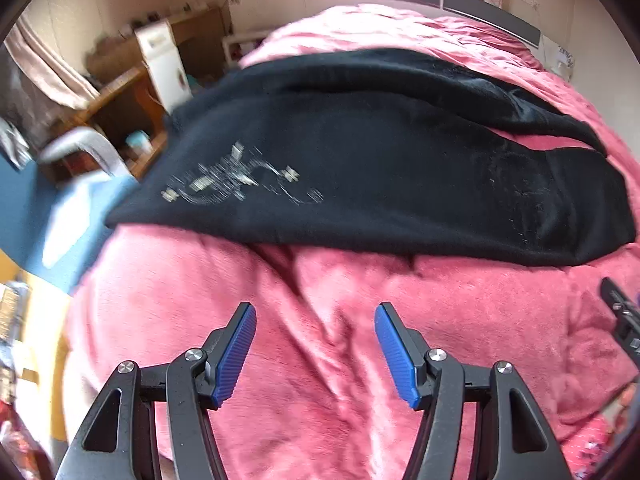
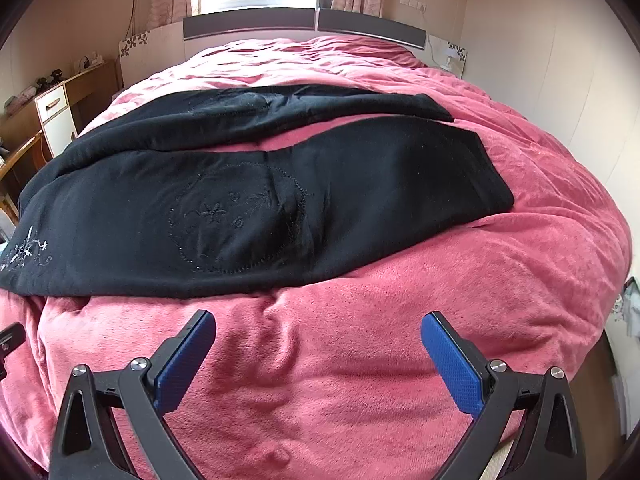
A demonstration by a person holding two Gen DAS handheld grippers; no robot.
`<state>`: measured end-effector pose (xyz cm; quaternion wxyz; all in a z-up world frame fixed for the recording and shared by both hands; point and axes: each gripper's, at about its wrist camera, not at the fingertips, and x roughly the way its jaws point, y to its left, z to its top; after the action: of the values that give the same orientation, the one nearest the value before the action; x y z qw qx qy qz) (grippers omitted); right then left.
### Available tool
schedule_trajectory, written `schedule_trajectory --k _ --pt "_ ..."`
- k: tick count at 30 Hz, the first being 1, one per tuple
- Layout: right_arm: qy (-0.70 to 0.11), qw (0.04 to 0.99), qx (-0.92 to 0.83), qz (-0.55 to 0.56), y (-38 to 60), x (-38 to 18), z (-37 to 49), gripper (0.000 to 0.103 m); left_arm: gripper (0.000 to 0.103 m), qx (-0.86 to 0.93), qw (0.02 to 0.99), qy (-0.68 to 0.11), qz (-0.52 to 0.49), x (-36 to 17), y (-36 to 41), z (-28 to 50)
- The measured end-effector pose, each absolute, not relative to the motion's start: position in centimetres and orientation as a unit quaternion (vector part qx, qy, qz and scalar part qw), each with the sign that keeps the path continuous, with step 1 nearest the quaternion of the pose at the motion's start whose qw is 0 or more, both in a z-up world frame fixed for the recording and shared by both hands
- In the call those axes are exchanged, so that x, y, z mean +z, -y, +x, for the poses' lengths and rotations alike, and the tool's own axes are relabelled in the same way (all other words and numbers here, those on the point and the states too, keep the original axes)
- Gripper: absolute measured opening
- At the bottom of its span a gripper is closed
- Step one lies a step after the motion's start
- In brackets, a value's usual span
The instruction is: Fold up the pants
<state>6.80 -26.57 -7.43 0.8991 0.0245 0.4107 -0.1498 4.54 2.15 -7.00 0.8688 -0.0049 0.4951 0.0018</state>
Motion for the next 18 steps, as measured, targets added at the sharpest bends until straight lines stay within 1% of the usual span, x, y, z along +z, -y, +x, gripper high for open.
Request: schedule_trajectory --k 3,6,10,11,12,13,16,18 --pt "-0.408 0.901 -0.143 0.029 27.7 -7.6 7.6 0.103 0.063 -0.051 0.838 -0.533 -0.103 -8.4 -4.1 5.7" --pt "-0.384 0.916 -0.109 0.037 29.2 -7.3 8.4 0.103 0.063 -0.071 0.822 -0.553 -0.119 -9.2 -4.9 6.6" --pt "-0.398 0.909 -0.109 0.049 32.7 -7.9 10.1 0.103 0.064 -0.104 0.819 -0.534 -0.186 -9.5 -7.2 7.8" --pt "-0.403 0.906 -0.108 0.071 34.1 -8.1 10.3 0.103 0.067 -0.112 0.814 -0.529 -0.213 -9.6 -8.0 8.5" --pt "-0.409 0.902 -0.104 0.095 35.3 -8.4 10.5 0.103 0.072 -0.116 0.812 -0.525 -0.227 -9.7 -8.5 9.0" --pt "-0.415 0.896 -0.101 0.125 36.7 -8.7 10.7 0.103 0.075 -0.118 0.812 -0.515 -0.246 -9.7 -9.3 9.5" --pt "-0.408 0.88 -0.115 0.213 41.4 -9.6 10.6 0.103 0.079 -0.091 0.832 -0.468 -0.284 -9.3 -11.9 10.4" --pt "-0.382 0.881 -0.123 0.252 44.0 -9.7 10.4 0.096 0.08 -0.066 0.849 -0.438 -0.289 -8.9 -13.6 11.0"
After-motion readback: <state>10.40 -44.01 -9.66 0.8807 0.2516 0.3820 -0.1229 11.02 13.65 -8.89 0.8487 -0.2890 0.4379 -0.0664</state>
